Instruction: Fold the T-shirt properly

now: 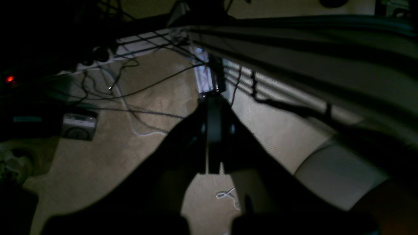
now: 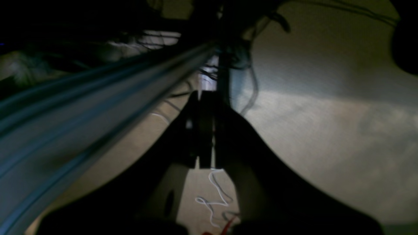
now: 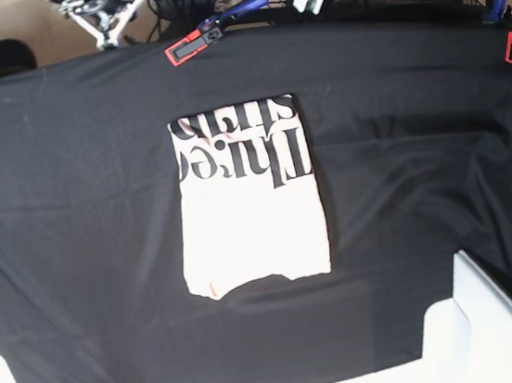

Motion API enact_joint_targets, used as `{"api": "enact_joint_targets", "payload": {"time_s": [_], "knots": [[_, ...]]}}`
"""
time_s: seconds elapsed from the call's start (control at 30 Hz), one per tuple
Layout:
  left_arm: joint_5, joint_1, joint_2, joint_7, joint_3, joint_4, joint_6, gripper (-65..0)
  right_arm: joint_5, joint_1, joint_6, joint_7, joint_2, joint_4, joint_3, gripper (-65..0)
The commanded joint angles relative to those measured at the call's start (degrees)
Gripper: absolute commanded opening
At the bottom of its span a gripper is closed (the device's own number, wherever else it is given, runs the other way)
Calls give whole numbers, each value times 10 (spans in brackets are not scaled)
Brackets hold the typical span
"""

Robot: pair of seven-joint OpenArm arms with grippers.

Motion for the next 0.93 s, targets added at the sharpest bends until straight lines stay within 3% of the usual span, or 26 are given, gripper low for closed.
{"api": "enact_joint_targets", "payload": {"time_s": [0.0, 0.17, 0.2, 0.33, 0.53, 0.9], "knots": [[-2, 3, 3, -2, 1, 1, -3, -650, -1, -1, -11, 17, 3, 3, -1, -650], [-2, 3, 5, -3, 1, 2, -3, -650, 0, -27, -88, 177, 3, -1, 2, -650], [-3, 3, 5, -3, 0, 2, -3, -650, 0, -30, -96, 185, 3, -1, 2, -650], [-3, 3, 4, -2, 1, 12, 17, -650, 0, -32, -101, 185, 4, -1, 2, -650], [-2, 4, 4, -2, 1, 17, 64, -650, 0, -33, -101, 126, 3, 0, 2, -650], [-2, 6, 1, -2, 1, 17, 75, -650, 0, -33, -101, 123, 7, 0, 0, -650]]}}
